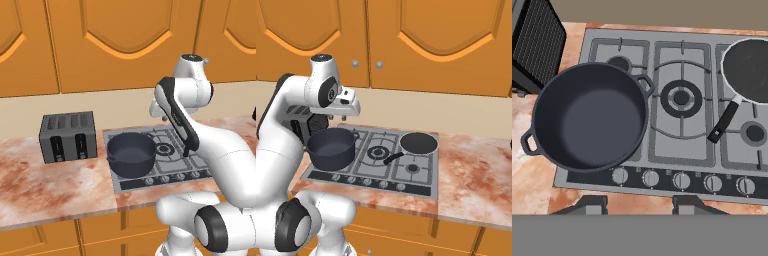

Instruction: Move the pot and pan from the stove into the sink.

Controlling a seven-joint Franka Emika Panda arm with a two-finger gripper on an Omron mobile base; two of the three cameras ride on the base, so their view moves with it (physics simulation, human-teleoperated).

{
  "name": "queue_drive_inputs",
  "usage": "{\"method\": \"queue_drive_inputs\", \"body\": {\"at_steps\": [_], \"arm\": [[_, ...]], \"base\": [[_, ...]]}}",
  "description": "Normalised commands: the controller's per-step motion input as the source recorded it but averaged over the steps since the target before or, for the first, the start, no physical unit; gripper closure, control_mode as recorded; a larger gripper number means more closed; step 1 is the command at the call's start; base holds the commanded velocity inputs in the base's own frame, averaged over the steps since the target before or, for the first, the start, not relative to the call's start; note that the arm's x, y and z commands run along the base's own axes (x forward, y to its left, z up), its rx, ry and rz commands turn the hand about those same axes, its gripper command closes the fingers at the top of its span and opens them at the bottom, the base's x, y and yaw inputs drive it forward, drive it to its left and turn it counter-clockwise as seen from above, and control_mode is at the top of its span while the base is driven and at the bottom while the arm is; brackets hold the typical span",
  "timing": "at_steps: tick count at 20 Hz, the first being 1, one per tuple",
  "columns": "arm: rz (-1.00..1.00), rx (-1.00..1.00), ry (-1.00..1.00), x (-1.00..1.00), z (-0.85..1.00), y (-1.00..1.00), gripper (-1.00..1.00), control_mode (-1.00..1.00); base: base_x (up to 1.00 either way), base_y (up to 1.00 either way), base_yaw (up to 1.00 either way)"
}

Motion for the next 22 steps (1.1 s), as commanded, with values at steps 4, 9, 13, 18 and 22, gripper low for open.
{"method": "queue_drive_inputs", "body": {"at_steps": [4,9,13,18,22], "arm": [[-0.01,0.0,0.0,0.0,-0.13,0.01,-1.0,-1.0],[-0.04,0.0,0.0,-0.03,-0.27,0.04,-1.0,-1.0],[-0.05,0.0,0.01,-0.01,-0.33,0.05,-1.0,-1.0],[-0.05,0.0,0.0,-0.06,-0.38,0.03,-1.0,-1.0],[-0.05,0.0,0.0,-0.02,-0.36,0.09,-1.0,-1.0]], "base": [[0.0,0.0,0.0],[0.0,0.0,0.0],[0.0,0.0,0.0],[0.0,0.0,0.0],[0.0,0.0,0.0]]}}
